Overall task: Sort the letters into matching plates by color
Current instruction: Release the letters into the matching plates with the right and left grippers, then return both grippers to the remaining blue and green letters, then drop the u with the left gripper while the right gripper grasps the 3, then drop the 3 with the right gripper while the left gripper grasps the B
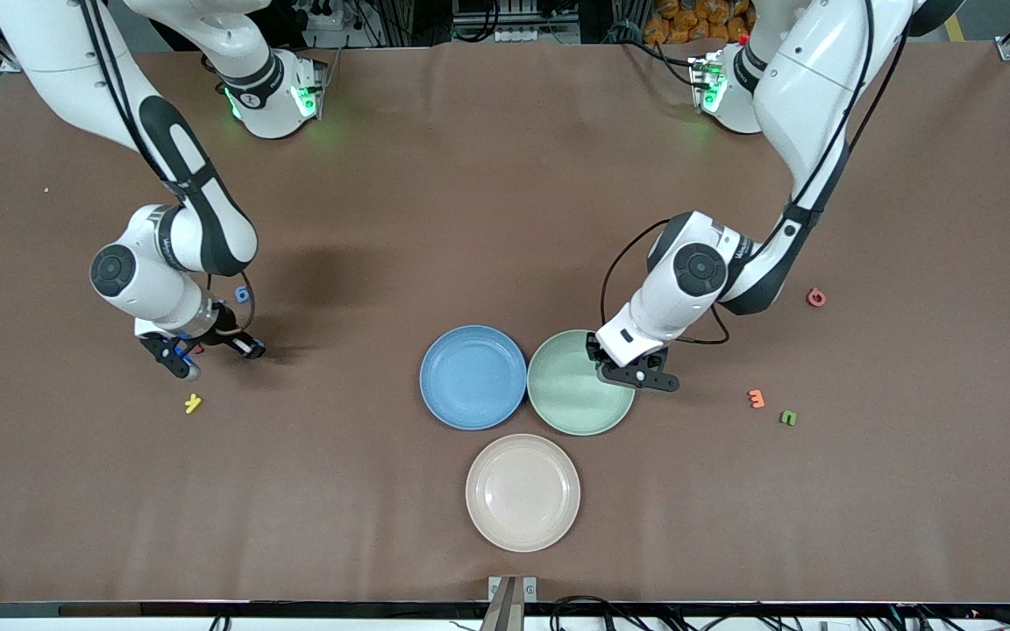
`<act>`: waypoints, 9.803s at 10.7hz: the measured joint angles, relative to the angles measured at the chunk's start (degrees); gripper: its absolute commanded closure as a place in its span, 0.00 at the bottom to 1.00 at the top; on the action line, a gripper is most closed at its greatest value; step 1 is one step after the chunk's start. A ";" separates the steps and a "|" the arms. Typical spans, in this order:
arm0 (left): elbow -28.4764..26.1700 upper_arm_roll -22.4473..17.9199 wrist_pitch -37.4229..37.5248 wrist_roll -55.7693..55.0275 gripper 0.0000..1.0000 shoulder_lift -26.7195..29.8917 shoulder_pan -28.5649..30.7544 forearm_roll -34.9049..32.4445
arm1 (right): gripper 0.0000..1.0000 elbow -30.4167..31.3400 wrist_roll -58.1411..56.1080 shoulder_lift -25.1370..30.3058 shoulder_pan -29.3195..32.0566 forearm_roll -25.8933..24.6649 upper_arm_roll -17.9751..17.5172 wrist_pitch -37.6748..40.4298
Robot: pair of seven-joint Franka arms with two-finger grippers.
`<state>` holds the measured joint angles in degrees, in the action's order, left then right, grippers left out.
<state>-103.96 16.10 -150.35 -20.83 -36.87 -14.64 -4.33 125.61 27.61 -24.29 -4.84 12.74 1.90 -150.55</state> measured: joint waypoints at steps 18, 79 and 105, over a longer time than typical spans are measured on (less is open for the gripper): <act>3.33 -5.04 9.49 46.14 0.07 -0.81 21.72 -0.83 | 0.00 -30.91 3.39 -10.79 -26.32 -0.39 -3.89 10.50; 0.11 -3.03 16.39 1.41 0.00 5.97 7.62 -3.43 | 0.83 -2.87 10.84 -5.10 14.24 -5.81 0.94 -8.62; -50.67 -1.91 -10.66 0.10 0.52 26.21 10.05 -0.98 | 0.84 -30.06 16.57 -11.77 -20.69 -5.99 -5.65 7.92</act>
<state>-154.63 14.20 -161.01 -20.73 -10.67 -4.59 -5.31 95.55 44.17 -36.06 -25.53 6.75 -3.75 -142.63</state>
